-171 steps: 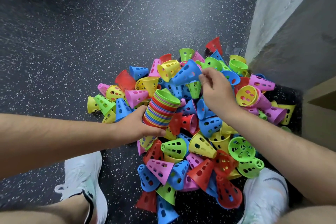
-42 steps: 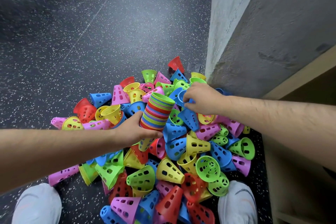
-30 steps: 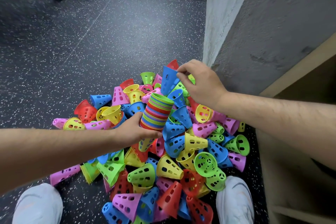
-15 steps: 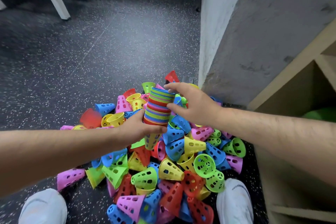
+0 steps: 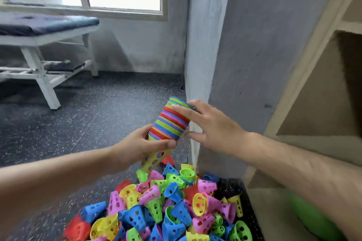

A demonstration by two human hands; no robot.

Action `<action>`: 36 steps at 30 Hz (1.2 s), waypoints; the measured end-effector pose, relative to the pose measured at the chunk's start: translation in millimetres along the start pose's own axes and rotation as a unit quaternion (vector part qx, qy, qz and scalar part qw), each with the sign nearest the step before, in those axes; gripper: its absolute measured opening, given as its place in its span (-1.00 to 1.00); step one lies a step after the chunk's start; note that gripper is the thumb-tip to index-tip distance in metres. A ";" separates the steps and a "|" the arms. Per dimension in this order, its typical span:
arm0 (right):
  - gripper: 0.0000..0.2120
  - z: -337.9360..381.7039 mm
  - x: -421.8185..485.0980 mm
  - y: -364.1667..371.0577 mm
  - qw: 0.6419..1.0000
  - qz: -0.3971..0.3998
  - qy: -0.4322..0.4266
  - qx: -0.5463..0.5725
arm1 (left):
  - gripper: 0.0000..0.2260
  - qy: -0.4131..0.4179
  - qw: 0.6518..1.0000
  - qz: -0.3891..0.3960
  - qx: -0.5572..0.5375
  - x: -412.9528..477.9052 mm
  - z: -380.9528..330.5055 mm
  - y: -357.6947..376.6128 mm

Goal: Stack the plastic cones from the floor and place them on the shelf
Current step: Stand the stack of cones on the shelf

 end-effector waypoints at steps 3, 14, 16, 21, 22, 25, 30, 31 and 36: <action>-0.26 -12.0 -15.3 -62.7 0.994 -0.052 0.095 -0.005 | -0.31 0.036 0.999 0.009 0.033 8.8 -67.9 14.0; -0.33 -54.4 -121.1 -270.1 0.903 -0.252 0.348 0.019 | -0.46 0.281 0.959 0.021 -0.024 45.9 -291.1 116.9; -0.38 -61.4 -138.1 -302.2 0.886 -0.259 0.383 0.026 | -0.58 0.325 0.945 0.035 -0.010 59.2 -330.1 142.0; -0.38 -100.7 -186.2 -355.6 0.824 -0.269 0.486 0.106 | -0.69 0.354 0.931 0.021 0.087 98.9 -409.0 207.3; -0.39 -110.9 -195.7 -359.1 0.811 -0.265 0.504 0.135 | -0.68 0.356 0.928 0.020 0.104 106.6 -419.9 221.4; -0.44 -136.5 -222.0 -359.0 0.779 -0.246 0.541 0.201 | -0.58 0.350 0.928 0.015 0.124 135.1 -437.4 262.6; -0.42 -165.7 -266.9 -350.1 0.730 -0.252 0.603 0.197 | -0.54 0.324 0.938 0.039 0.120 191.3 -426.5 314.0; -0.40 -168.9 -275.7 -350.2 0.719 -0.249 0.622 0.184 | -0.54 0.324 0.938 0.049 0.112 199.1 -423.0 321.8; -0.29 -183.2 -292.3 -340.1 0.695 -0.218 0.662 0.176 | -0.67 0.338 0.932 0.065 0.117 219.2 -410.1 350.0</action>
Point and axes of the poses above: each hand's wrist, its own x-axis towards the middle knuckle, its own y-axis out of the palm, z = x × y, the point moved 6 cm from there along x, towards the middle knuckle, and after that the axes turned 14 degrees about z, right-handed, at the moved point
